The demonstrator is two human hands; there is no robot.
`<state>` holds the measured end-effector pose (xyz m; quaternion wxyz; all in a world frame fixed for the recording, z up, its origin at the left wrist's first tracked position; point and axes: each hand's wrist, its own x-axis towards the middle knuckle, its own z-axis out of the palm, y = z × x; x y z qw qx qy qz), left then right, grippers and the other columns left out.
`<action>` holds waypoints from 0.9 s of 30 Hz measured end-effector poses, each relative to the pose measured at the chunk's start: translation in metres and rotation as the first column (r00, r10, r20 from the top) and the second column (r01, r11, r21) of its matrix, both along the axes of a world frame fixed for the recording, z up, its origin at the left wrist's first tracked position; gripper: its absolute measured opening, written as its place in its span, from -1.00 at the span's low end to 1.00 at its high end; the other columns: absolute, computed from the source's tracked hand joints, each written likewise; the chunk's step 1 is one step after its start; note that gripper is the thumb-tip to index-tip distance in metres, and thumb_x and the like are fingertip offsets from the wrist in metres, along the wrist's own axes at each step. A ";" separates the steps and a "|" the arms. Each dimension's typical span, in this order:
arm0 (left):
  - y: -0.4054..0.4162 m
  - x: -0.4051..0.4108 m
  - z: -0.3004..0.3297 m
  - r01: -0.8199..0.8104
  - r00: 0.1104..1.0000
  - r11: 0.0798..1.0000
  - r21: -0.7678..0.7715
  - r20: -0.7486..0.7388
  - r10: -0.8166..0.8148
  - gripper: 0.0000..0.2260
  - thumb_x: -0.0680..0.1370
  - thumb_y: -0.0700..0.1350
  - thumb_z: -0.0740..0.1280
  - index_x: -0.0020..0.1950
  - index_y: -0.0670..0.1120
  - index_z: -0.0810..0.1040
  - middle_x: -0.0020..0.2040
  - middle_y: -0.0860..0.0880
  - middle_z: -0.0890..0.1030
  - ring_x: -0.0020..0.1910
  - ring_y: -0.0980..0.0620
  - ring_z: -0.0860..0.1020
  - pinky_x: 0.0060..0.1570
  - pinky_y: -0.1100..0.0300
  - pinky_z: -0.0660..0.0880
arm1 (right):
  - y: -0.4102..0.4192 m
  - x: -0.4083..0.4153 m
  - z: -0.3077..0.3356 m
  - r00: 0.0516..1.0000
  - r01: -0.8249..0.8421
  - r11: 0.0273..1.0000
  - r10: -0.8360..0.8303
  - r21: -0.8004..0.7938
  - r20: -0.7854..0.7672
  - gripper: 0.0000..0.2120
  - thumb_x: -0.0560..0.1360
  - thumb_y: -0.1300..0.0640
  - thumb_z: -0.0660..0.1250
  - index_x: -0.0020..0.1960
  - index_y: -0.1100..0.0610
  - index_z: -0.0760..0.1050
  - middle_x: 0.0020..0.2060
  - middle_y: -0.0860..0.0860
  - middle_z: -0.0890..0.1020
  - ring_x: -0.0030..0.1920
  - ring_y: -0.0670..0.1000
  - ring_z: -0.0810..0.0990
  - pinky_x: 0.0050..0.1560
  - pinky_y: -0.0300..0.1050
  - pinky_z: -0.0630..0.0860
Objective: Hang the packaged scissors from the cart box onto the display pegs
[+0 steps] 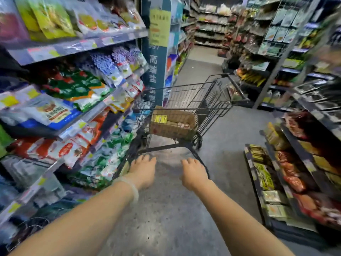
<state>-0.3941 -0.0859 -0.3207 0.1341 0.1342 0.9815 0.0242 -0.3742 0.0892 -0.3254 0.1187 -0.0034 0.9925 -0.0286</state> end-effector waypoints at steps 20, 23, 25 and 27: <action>0.157 -0.450 0.019 0.080 0.996 0.995 0.067 -0.030 -0.078 -0.50 0.52 -0.07 0.28 0.44 -0.08 0.24 0.44 -0.12 0.27 0.45 -0.16 0.21 0.42 -0.03 0.23 | 0.144 -0.424 0.016 0.987 0.128 0.992 -0.129 -0.021 -0.097 -0.59 0.49 0.03 0.26 0.29 0.15 0.34 0.23 0.13 0.45 0.27 0.20 0.40 0.23 0.06 0.39; 0.166 -0.491 0.008 0.053 0.999 0.996 0.078 0.007 -0.054 -0.50 0.53 -0.11 0.28 0.45 -0.07 0.22 0.49 -0.12 0.19 0.50 -0.16 0.11 0.45 -0.03 0.15 | 0.156 -0.477 0.007 0.986 0.154 0.987 -0.157 -0.051 -0.059 -0.57 0.49 0.05 0.26 0.32 0.13 0.32 0.25 0.12 0.44 0.28 0.18 0.39 0.24 0.06 0.39; 0.169 -0.518 -0.003 0.037 0.998 0.996 0.080 0.042 -0.041 -0.49 0.54 -0.08 0.27 0.46 -0.07 0.22 0.48 -0.12 0.20 0.49 -0.15 0.13 0.43 -0.02 0.17 | 0.163 -0.512 -0.002 0.985 0.167 0.983 -0.170 -0.072 -0.040 -0.57 0.48 0.06 0.28 0.31 0.11 0.33 0.24 0.11 0.44 0.26 0.16 0.41 0.20 0.05 0.42; 0.171 -0.548 -0.017 0.006 0.996 0.996 0.088 0.088 -0.014 -0.48 0.54 -0.04 0.28 0.47 -0.06 0.21 0.48 -0.11 0.21 0.47 -0.14 0.17 0.41 0.00 0.20 | 0.170 -0.549 -0.017 0.986 0.166 0.983 -0.168 -0.083 -0.011 -0.59 0.49 0.03 0.28 0.29 0.12 0.34 0.23 0.12 0.45 0.23 0.17 0.43 0.17 0.03 0.44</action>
